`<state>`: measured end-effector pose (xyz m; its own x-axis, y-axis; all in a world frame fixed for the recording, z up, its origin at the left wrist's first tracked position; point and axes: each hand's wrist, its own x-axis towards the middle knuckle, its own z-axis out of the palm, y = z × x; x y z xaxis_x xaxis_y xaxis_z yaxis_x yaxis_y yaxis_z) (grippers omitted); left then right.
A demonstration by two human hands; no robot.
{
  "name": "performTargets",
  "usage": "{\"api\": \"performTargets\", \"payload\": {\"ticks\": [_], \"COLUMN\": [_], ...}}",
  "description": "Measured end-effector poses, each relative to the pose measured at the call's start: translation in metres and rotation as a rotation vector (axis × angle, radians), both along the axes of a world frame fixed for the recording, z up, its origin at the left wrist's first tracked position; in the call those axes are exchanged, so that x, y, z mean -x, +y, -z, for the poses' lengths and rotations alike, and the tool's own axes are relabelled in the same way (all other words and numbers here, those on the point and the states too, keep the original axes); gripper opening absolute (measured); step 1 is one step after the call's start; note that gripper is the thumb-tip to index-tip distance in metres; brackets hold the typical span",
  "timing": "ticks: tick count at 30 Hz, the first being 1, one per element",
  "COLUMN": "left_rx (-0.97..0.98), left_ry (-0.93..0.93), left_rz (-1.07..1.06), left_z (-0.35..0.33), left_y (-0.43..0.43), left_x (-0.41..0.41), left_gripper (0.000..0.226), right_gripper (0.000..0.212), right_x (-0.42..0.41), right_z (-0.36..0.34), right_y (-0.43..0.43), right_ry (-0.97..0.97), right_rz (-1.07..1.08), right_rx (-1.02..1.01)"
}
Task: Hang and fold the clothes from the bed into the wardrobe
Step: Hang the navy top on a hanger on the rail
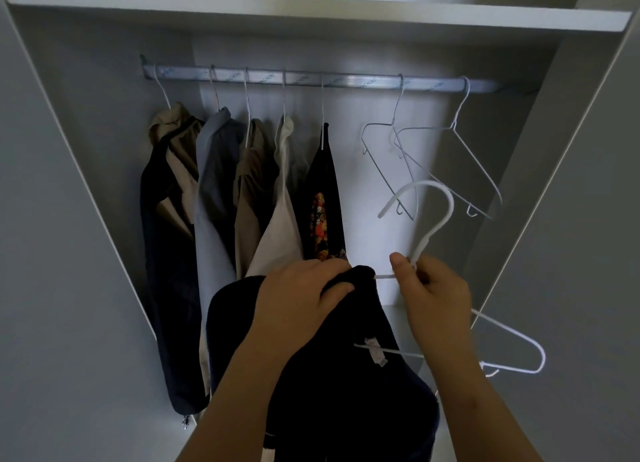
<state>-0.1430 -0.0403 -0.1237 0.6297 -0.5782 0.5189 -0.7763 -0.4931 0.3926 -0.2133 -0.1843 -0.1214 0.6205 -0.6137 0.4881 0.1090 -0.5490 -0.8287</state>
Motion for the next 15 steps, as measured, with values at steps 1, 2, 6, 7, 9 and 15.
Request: {"api": "performTargets", "payload": {"ticks": [1, 2, 6, 7, 9, 15], "left_rx": [0.041, 0.08, 0.184, 0.2, 0.226, 0.274], "left_ry": [-0.018, -0.02, -0.053, -0.064, -0.047, -0.006], "left_rz": [-0.017, -0.038, -0.124, -0.141, -0.154, -0.223], "left_z": [0.001, 0.001, -0.006, -0.01, -0.015, -0.018], "left_y": [-0.001, -0.002, -0.009, -0.011, -0.015, -0.013], "left_x": [0.001, 0.002, 0.004, 0.004, 0.003, 0.0], "left_gripper": [0.026, 0.025, 0.023, 0.022, 0.021, 0.023], "right_gripper": [0.034, 0.022, 0.011, 0.016, 0.016, 0.029], "right_x": [0.002, 0.004, 0.007, 0.005, 0.001, -0.002], "right_z": [-0.003, -0.006, -0.005, -0.002, 0.005, 0.026], "right_y": [0.0, 0.002, 0.009, 0.011, 0.015, 0.006], "right_ry": [-0.081, -0.163, -0.211, -0.106, 0.138, 0.24], "right_rz": [0.025, 0.056, 0.013, -0.088, -0.28, -0.636], "right_rx": [0.006, 0.012, 0.041, 0.013, -0.023, -0.235]}}
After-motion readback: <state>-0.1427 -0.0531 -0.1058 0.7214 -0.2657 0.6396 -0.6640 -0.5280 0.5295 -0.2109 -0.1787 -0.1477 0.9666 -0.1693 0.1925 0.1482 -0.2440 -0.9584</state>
